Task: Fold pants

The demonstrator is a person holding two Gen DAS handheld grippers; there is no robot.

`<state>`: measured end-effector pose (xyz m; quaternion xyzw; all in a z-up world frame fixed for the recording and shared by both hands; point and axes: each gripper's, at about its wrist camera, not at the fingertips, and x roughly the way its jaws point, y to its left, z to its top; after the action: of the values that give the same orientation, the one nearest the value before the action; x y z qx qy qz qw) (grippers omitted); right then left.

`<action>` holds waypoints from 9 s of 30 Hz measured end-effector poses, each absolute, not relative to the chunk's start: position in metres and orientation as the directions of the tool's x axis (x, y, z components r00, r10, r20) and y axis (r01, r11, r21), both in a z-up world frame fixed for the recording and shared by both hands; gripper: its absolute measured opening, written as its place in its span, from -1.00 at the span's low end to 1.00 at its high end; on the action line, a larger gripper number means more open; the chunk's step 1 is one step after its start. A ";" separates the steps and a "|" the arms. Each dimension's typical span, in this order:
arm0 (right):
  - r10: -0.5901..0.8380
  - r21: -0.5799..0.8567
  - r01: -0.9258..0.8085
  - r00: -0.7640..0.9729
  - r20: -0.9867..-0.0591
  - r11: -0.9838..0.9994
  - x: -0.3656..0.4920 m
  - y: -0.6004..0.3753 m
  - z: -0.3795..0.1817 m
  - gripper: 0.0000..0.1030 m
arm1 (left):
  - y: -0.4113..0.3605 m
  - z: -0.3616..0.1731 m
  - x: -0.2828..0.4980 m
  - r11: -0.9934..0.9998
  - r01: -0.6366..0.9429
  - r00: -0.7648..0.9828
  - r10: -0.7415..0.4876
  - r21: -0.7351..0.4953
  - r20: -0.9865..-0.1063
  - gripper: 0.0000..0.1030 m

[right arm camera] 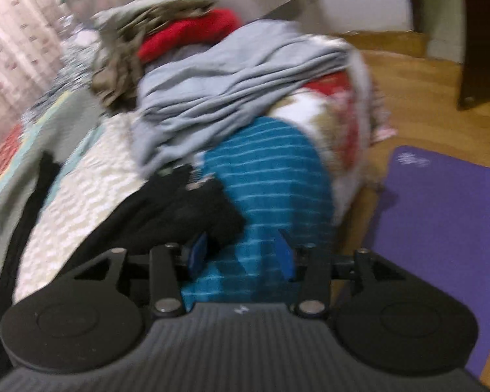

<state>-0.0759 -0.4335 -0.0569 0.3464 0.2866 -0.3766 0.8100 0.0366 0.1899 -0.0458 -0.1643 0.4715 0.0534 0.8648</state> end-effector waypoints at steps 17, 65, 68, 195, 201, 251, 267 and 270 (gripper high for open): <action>-0.074 0.377 0.370 0.790 -0.609 0.849 0.052 -0.355 -0.020 -0.34 | 0.215 -0.012 0.036 0.962 -0.222 0.657 0.026 -0.160 -0.754 -0.55; -0.286 0.366 0.548 0.772 -0.567 0.752 0.320 -0.478 -0.054 -0.26 | 0.147 -0.113 0.278 0.966 -0.219 0.823 0.106 -0.140 -0.558 -0.47; -0.221 0.422 0.530 0.777 -0.590 0.735 0.329 -0.468 -0.076 -0.24 | 0.146 -0.113 0.279 0.966 -0.220 0.822 0.110 -0.133 -0.559 -0.47; -0.208 0.357 0.530 0.736 -0.644 0.769 0.156 -0.422 0.005 0.03 | 0.190 0.000 0.240 0.998 0.024 0.769 0.018 0.056 -0.639 0.13; -0.196 0.262 0.519 0.669 -0.717 0.813 0.315 -0.426 -0.013 0.16 | 0.141 -0.061 0.311 0.977 0.168 0.694 -0.023 0.132 -0.720 0.28; -0.379 0.487 0.804 0.592 -0.711 0.342 -0.141 -0.460 -0.058 -0.20 | 0.201 -0.002 -0.053 0.981 0.065 0.770 -0.165 -0.181 -0.616 -0.09; 0.004 0.333 0.353 0.681 -0.732 0.874 0.015 -0.224 -0.074 -0.08 | 0.275 -0.034 0.015 0.913 -0.201 0.791 -0.062 -0.354 -0.609 -0.72; -0.027 0.234 0.276 0.698 -0.716 0.932 0.016 -0.207 -0.076 -0.01 | 0.290 -0.059 0.013 0.891 -0.269 0.698 -0.082 -0.366 -0.712 -0.59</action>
<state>0.0163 -0.2074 -0.0761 0.1641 0.3794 -0.0838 0.9067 0.0131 0.2905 -0.0593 -0.2276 0.3853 0.0525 0.8927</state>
